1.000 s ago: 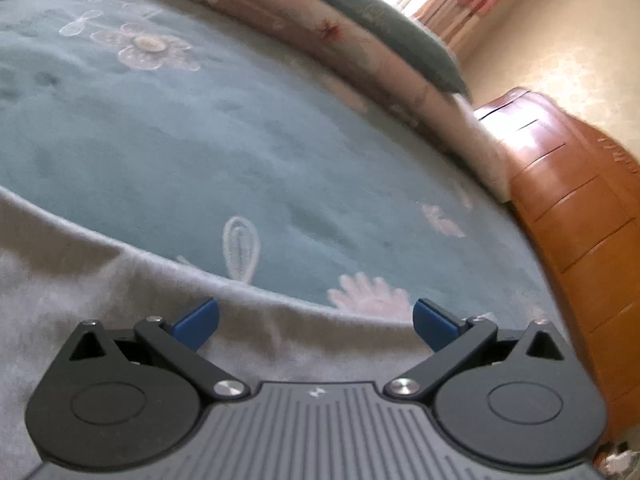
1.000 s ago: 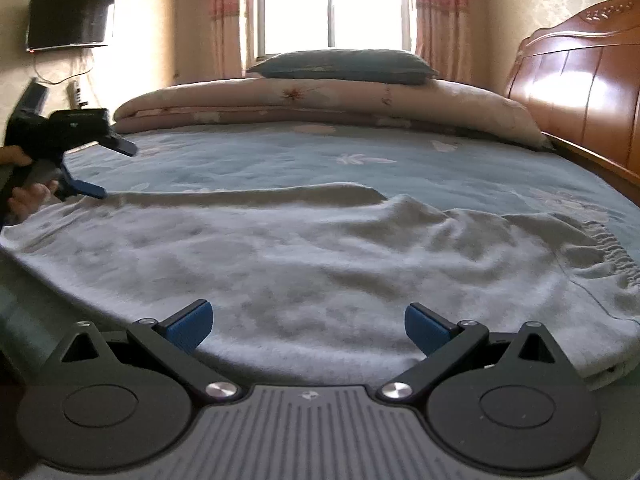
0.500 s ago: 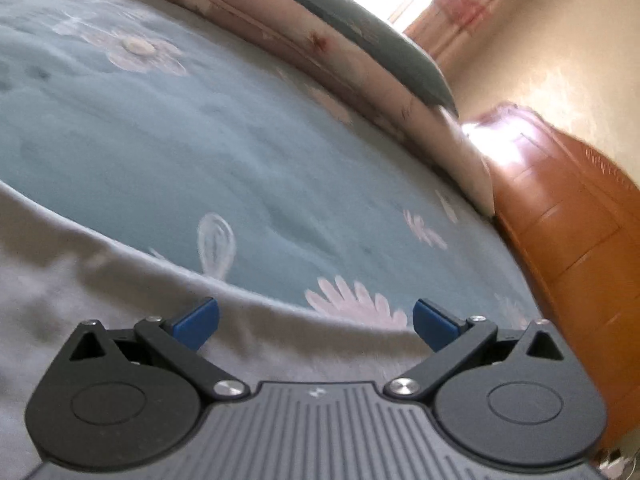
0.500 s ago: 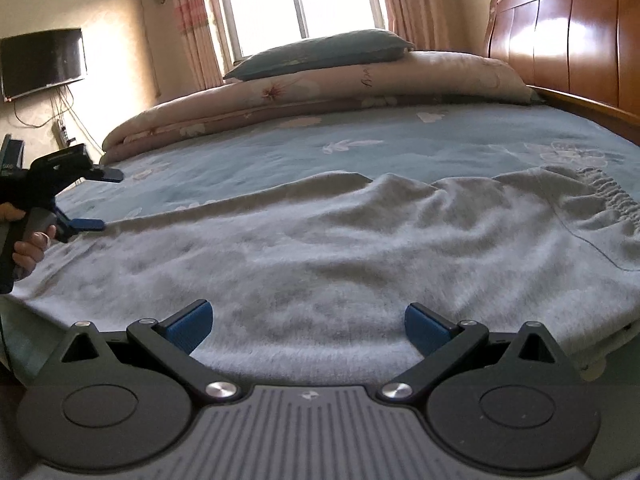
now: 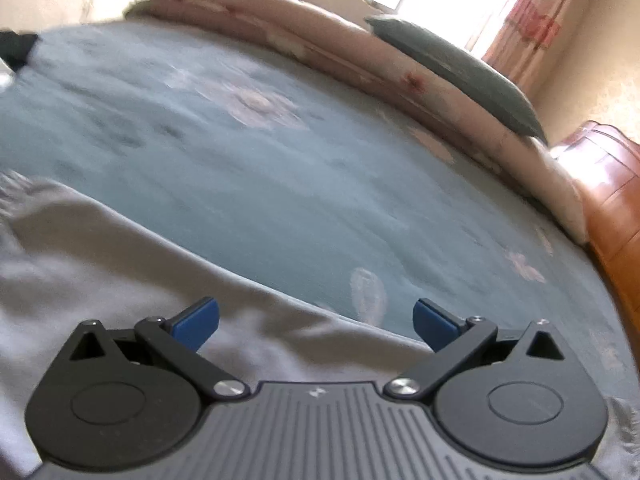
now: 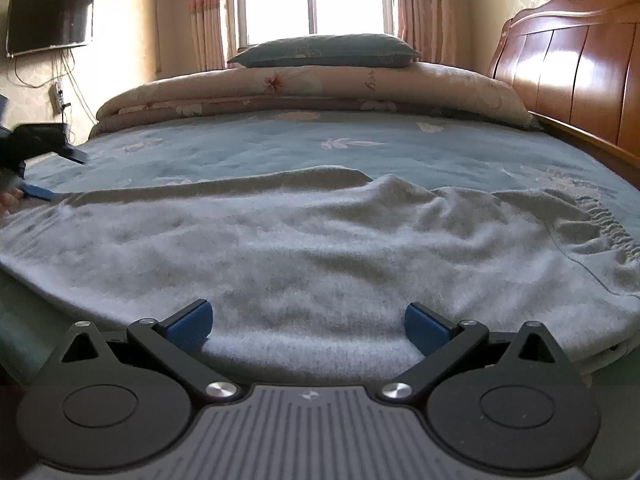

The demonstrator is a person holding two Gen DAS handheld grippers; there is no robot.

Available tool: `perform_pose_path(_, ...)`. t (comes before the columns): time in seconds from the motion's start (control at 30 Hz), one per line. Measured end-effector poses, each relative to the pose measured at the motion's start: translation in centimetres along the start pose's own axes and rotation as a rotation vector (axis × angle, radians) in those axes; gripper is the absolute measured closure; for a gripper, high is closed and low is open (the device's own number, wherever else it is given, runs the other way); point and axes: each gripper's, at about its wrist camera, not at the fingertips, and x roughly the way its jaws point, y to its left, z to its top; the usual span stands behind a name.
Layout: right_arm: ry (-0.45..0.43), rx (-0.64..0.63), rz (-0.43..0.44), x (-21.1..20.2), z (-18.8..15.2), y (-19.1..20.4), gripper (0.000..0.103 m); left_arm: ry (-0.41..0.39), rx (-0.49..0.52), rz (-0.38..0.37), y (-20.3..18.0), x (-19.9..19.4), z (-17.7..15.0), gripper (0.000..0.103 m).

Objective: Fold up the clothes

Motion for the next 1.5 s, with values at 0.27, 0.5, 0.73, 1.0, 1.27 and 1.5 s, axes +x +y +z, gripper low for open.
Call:
perform_pose_path(0.27,0.003,-0.020,-0.014,0.3,0.0,0.3,0.000,0.001,-0.181,0.145,6.0,-0.6,0.0,0.001)
perform_pose_path(0.5,0.006,-0.046,-0.026,0.4,-0.2,0.5,0.000,-0.029,-0.201,0.038,5.4,-1.1,-0.2,0.001)
perform_pose_path(0.73,0.003,-0.065,-0.035,0.5,-0.4,0.8,0.000,0.035,-0.116,0.027,2.3,1.3,-1.0,0.001)
perform_pose_path(1.0,0.000,-0.085,-0.060,0.8,-0.6,1.2,0.000,0.045,0.073,0.109,0.2,1.5,-2.1,0.001)
perform_pose_path(1.27,0.104,-0.018,-0.005,0.4,1.6,-0.2,0.000,0.042,0.148,0.141,-0.6,2.1,-2.6,0.001)
perform_pose_path(1.5,0.042,0.039,-0.025,-2.7,3.6,-3.9,0.000,0.059,0.211,0.142,-2.0,1.8,-3.0,0.001)
